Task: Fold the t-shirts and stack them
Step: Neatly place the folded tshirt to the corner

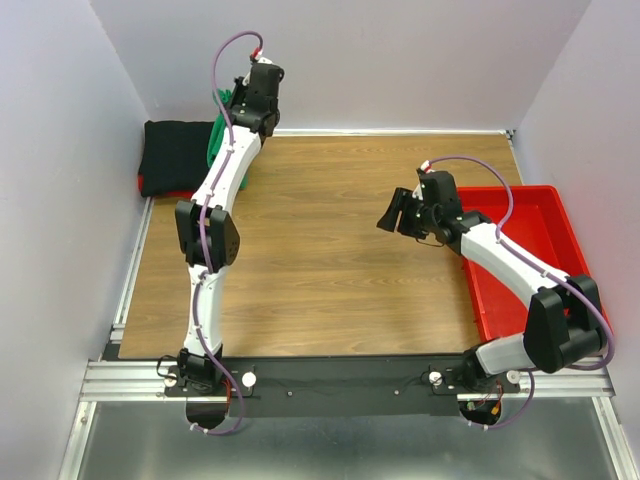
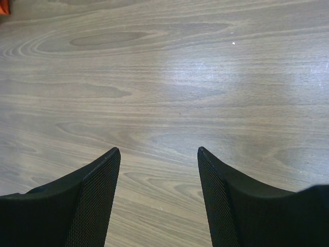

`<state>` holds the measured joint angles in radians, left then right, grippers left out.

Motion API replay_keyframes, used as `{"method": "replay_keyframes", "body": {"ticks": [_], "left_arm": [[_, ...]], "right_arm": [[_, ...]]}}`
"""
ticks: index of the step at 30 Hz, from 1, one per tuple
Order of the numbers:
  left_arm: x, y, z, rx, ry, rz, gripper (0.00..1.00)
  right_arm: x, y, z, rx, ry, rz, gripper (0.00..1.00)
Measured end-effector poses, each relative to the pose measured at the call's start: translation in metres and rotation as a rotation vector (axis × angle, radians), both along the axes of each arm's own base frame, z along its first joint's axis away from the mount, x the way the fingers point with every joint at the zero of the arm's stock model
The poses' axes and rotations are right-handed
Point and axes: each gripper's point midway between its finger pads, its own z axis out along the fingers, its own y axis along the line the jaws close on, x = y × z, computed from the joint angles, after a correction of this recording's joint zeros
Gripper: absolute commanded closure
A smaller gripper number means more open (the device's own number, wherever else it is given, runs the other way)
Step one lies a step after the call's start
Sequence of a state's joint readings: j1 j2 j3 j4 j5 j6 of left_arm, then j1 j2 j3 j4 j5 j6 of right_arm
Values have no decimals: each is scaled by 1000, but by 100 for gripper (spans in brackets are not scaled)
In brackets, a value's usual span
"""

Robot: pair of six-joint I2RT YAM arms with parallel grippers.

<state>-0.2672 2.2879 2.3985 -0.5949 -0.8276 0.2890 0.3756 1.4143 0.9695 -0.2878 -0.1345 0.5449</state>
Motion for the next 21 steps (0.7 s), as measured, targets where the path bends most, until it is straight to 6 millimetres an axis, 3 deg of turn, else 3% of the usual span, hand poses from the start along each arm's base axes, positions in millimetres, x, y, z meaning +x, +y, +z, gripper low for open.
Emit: {"method": "replay_keyframes", "body": {"ticks": [11,21], "left_arm": [[4,14,48,-47,-98,-66,100],[6,33,70,-85,-147,-109,100]], "right_arm": [[3,1,9,3,-9,0,32],[2,2,13,1,-5,2,32]]}}
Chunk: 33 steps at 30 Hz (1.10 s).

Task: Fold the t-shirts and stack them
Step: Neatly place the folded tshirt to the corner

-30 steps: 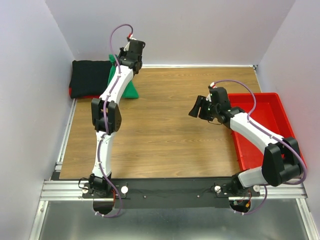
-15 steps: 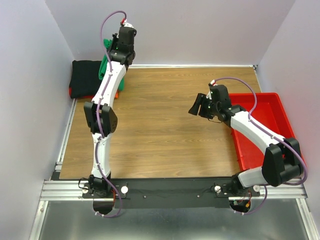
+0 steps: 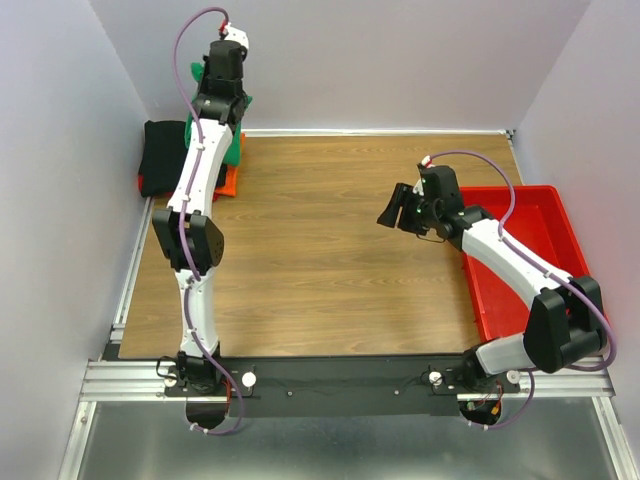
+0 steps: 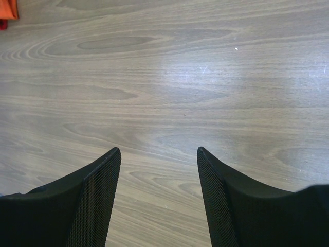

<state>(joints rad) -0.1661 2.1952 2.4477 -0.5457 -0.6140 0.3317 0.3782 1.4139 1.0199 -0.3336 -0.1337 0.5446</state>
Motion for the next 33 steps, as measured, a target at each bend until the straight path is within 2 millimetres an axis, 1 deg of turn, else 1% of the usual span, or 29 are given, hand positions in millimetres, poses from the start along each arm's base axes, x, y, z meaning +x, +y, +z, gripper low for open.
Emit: {"method": "replay_keyframes", "body": {"ticks": [1,4,6,7,8,10,11,12,14,15,16,17,18,20,21,23,25,28,30,31,32,33], "left_arm": [[1,4,0,-6,-1,-3,100],[4,23,-3,-27,2,-9,100],[6,44,-4,-42,0,2,100],[7,53,-6,-50,-1,8,98],[9,65,-6,-61,-11,18,80],[14,85,-13,-92,-23,34,56],[17,98,-19,-100,-21,44,15],[21,110,-28,-111,-21,53,5],[26,125,-40,-137,-25,75,4],[29,133,-51,-150,-16,83,4],[31,137,-60,-166,-8,86,4],[34,138,-69,-186,0,86,4],[36,136,-73,-202,1,80,4],[39,128,-77,-226,-5,64,4],[41,123,-74,-237,-18,52,4],[40,112,-68,-260,-37,28,4],[34,103,-54,-285,-61,10,4],[20,89,-21,-338,-129,-21,4],[5,77,7,-384,-184,-49,4],[0,74,17,-397,-207,-60,4],[-11,66,32,-425,-236,-77,4],[-15,61,37,-440,-249,-86,4]], "right_arm": [[0,0,1,0,2,0,32],[3,3,4,1,-3,4,33],[5,6,4,0,-1,9,33],[5,8,3,-2,3,14,33],[6,9,1,-4,7,16,33],[5,12,-3,-11,19,24,33],[5,13,-5,-15,27,29,33],[5,14,-8,-21,36,30,33],[4,15,-12,-31,49,34,33],[5,16,-14,-38,54,35,33],[5,16,-15,-39,56,36,33],[4,17,-15,-43,57,38,33],[4,18,-15,-46,58,41,33],[2,21,-15,-50,59,48,33],[2,22,-14,-52,57,51,33],[1,24,-13,-55,54,54,33],[1,25,-13,-59,50,54,32],[2,24,-13,-63,49,51,32],[2,23,-12,-68,45,45,32],[3,23,-12,-69,43,43,32],[4,22,-10,-72,38,38,32],[4,21,-8,-73,31,34,32]]}}
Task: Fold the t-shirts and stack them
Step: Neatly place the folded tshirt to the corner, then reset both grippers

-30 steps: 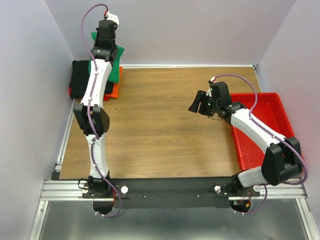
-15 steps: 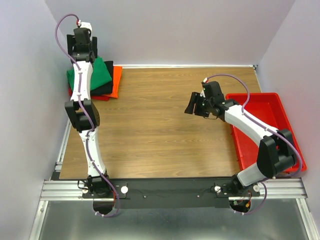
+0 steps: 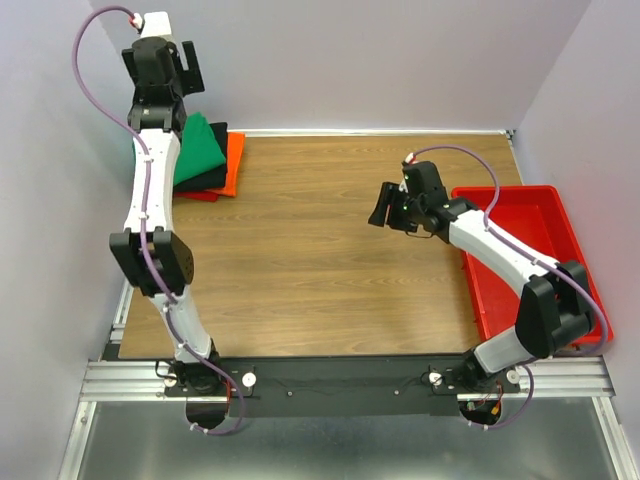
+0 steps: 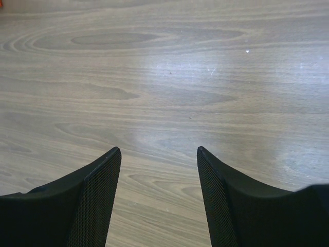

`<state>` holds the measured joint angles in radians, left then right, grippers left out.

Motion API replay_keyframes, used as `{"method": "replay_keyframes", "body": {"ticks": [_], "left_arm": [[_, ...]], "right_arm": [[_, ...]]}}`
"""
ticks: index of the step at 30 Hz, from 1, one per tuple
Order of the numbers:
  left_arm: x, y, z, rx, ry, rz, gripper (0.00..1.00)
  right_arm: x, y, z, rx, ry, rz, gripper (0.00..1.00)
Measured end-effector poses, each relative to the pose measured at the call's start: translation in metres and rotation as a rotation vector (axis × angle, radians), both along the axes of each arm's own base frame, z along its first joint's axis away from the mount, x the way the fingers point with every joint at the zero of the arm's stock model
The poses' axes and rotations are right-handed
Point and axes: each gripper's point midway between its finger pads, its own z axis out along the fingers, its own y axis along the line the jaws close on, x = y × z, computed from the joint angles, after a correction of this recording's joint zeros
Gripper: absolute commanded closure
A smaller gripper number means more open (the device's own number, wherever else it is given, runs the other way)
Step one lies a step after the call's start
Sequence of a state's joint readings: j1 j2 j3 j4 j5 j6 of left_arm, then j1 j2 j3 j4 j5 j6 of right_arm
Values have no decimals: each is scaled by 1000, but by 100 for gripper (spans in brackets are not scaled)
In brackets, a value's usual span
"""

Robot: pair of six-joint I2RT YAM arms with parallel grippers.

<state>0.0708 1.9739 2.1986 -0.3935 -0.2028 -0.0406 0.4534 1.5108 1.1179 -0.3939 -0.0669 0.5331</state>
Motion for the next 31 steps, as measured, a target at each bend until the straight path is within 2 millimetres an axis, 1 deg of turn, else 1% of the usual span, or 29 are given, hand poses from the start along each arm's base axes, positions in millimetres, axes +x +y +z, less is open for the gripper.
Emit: {"method": "replay_keyframes", "body": {"ticks": [1,2,4,5,6,7,8,10,11,12,13,15,18,21,24,28,31], "left_arm": [[-7,-9,6,-27,-21,-16,4],[-18,-26,14,-51,-41,-46,4],[-32,-52,17,-86,-56,-96,4],[-46,-76,10,-108,-43,-140,4],[-55,-93,5,-123,-37,-173,4],[-73,-124,-7,-142,-15,-236,4],[-89,-150,-15,-157,-10,-292,4],[-119,-185,-38,-181,26,-372,4],[-131,-194,-50,-193,46,-395,4],[-155,-211,-66,-204,75,-441,4],[-167,-218,-69,-210,79,-467,4],[-189,-226,-75,-224,75,-503,4],[-214,-227,-77,-236,56,-534,4],[-231,-226,-74,-246,25,-566,4],[-241,-228,-76,-248,19,-597,4],[-243,-230,-82,-233,28,-619,4],[-247,-231,-90,-224,29,-637,4]], "right_arm": [[1,-1,4,-1,-12,-4,32],[1,-2,7,-1,-22,-7,32],[3,-5,15,-5,-48,-21,32],[3,-7,22,-4,-67,-26,32],[3,-9,27,-6,-83,-32,32],[3,-11,37,-1,-109,-38,32],[3,-12,41,-1,-120,-43,31],[1,-16,55,8,-159,-54,31],[1,-17,60,10,-172,-59,31],[0,-19,67,13,-192,-67,31],[-1,-22,76,18,-216,-75,31],[-3,-27,90,24,-256,-92,31],[-8,-35,104,26,-303,-117,31],[-12,-45,106,10,-325,-150,31],[-14,-55,100,-17,-329,-189,32],[-14,-63,90,-48,-318,-223,33],[-14,-66,87,-55,-316,-235,33]]}}
